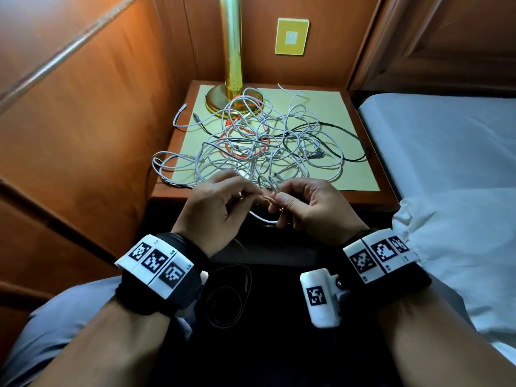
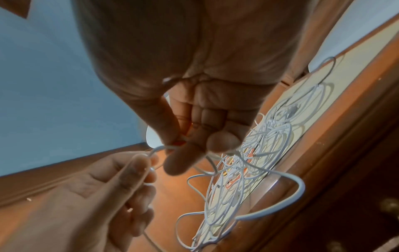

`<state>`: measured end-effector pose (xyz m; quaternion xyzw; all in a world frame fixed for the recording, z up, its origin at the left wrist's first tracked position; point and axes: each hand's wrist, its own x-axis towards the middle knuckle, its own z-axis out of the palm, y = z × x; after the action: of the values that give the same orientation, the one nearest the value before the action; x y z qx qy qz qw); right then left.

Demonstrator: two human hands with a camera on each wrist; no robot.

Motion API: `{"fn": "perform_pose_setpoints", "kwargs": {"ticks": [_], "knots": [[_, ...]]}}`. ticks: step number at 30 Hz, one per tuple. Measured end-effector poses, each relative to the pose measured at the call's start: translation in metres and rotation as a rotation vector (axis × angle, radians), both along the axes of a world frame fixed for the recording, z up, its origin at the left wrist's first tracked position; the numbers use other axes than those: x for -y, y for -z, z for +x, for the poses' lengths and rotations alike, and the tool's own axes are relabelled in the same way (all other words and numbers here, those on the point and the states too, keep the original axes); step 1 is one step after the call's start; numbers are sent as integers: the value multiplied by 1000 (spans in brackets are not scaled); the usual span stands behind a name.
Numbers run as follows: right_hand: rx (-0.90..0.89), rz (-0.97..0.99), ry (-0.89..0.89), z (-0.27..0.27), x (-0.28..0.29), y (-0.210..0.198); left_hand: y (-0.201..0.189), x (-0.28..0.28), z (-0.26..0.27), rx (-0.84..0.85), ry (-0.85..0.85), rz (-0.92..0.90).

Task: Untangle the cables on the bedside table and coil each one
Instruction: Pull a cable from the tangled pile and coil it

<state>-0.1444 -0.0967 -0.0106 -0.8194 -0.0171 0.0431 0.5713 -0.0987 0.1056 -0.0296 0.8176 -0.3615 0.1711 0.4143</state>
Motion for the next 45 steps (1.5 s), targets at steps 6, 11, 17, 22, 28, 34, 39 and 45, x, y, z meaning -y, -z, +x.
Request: {"fn": "perform_pose_setpoints", "kwargs": {"ticks": [6, 11, 17, 22, 28, 34, 39, 45], "knots": [[-240, 443, -131, 2, 0, -4, 4, -1, 3, -88, -32, -44], [-350, 594, -150, 1, 0, -2, 5, 4, 0, -353, 42, -121], [-310, 488, -119, 0, -6, -5, 7, 4, 1, -394, -2, -209], [-354, 471, -179, -1, -5, -7, 7, 6, -3, -387, 0, -261], [-320, 572, -79, -1, -1, -8, 4, 8, -1, -586, 83, -420], [-342, 633, -73, 0, 0, -8, 4, 9, -1, -556, 87, -493], [-382, 632, -106, -1, -1, -5, 5, 10, -3, -487, 81, -507], [-281, 834, 36, 1, 2, -7, 6, 7, 2, -524, -44, -422]]}}
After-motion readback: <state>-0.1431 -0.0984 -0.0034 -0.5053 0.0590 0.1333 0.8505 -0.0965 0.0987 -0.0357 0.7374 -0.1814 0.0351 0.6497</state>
